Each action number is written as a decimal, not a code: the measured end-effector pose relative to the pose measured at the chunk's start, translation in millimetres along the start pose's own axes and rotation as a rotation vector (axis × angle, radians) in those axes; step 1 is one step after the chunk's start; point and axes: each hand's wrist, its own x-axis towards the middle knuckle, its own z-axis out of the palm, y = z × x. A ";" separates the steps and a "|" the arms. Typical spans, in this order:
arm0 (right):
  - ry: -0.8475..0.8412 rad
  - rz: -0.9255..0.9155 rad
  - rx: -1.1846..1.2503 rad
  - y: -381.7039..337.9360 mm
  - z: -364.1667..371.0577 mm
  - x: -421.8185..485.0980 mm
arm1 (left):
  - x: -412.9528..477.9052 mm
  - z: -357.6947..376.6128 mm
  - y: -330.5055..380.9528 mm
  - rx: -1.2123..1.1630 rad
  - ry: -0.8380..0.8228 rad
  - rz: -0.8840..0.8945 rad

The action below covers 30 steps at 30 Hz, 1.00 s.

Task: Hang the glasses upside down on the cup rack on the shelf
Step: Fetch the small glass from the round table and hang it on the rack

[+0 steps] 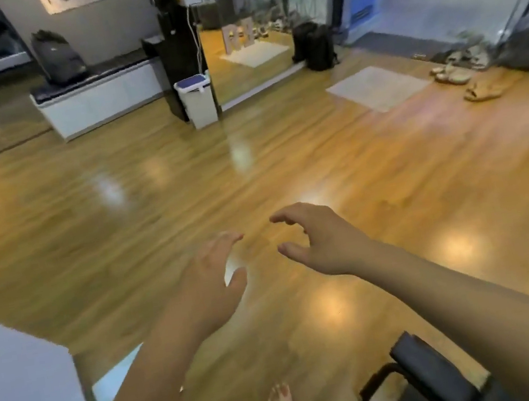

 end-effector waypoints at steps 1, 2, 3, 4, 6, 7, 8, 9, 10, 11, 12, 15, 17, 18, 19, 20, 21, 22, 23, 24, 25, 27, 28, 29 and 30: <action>0.020 0.031 0.017 6.5 -4.4 13.4 | 18.7 -0.2 -7.2 -0.005 -0.021 0.015; 0.044 0.062 0.036 12.2 -8.7 27.3 | 37.5 -2.2 -14.4 -0.013 -0.034 0.030; 0.071 0.095 0.062 16.3 -12.0 37.9 | 53.1 -4.7 -20.5 -0.023 -0.042 0.034; 0.103 0.130 0.093 19.9 -15.5 48.5 | 69.5 -7.8 -25.4 -0.040 -0.047 0.031; 0.179 0.190 0.146 27.4 -22.8 69.4 | 105.6 -13.3 -32.5 -0.093 -0.045 0.026; 0.221 0.217 0.171 32.3 -26.5 79.2 | 125.8 -14.1 -34.3 -0.118 -0.036 0.030; 0.259 0.247 0.201 37.8 -30.5 86.5 | 145.2 -13.2 -33.3 -0.140 -0.029 0.033; 0.297 0.276 0.233 44.3 -35.6 91.8 | 163.7 -11.5 -28.8 -0.159 -0.027 0.038; 0.335 0.303 0.259 52.0 -41.9 96.0 | 181.5 -9.0 -22.9 -0.174 -0.039 0.053; 0.373 0.327 0.272 60.9 -48.9 99.9 | 198.3 -5.4 -17.1 -0.185 -0.061 0.086; 0.406 0.347 0.271 71.0 -57.1 103.7 | 215.2 -0.5 -11.9 -0.188 -0.083 0.129; 0.451 0.410 0.201 110.6 -83.7 118.2 | 271.3 17.5 2.4 -0.134 -0.113 0.244; 0.438 0.448 0.111 145.1 -100.8 130.2 | 311.8 31.8 14.0 -0.080 -0.115 0.301; 0.423 0.458 0.062 164.4 -109.2 137.3 | 332.5 39.5 21.1 -0.056 -0.127 0.323; 0.407 0.469 0.013 185.9 -118.4 145.4 | 355.0 48.6 29.5 -0.026 -0.139 0.344; 0.390 0.482 -0.036 206.7 -127.3 153.2 | 376.1 57.3 37.4 0.012 -0.151 0.366; 0.372 0.504 -0.074 225.8 -135.8 160.2 | 395.8 65.4 45.2 0.055 -0.172 0.380; 0.358 0.534 -0.087 245.3 -145.5 167.0 | 416.4 74.0 53.7 0.089 -0.202 0.383; 0.353 0.562 -0.084 264.2 -156.2 173.4 | 437.4 82.4 63.4 0.113 -0.233 0.384; 0.351 0.578 -0.080 281.9 -166.9 179.7 | 457.4 89.1 74.3 0.130 -0.262 0.382; 0.351 0.588 -0.078 298.9 -178.3 185.7 | 477.0 94.9 86.8 0.141 -0.285 0.383; 0.374 0.608 -0.080 332.6 -206.5 198.2 | 519.7 107.6 115.6 0.156 -0.295 0.417; 0.398 0.622 -0.086 349.0 -221.5 204.1 | 541.2 114.7 129.8 0.168 -0.288 0.449; 0.415 0.640 -0.098 364.4 -236.4 208.6 | 561.6 121.7 144.8 0.182 -0.288 0.478; 0.426 0.661 -0.103 378.3 -249.4 211.7 | 580.1 128.4 159.8 0.182 -0.299 0.497</action>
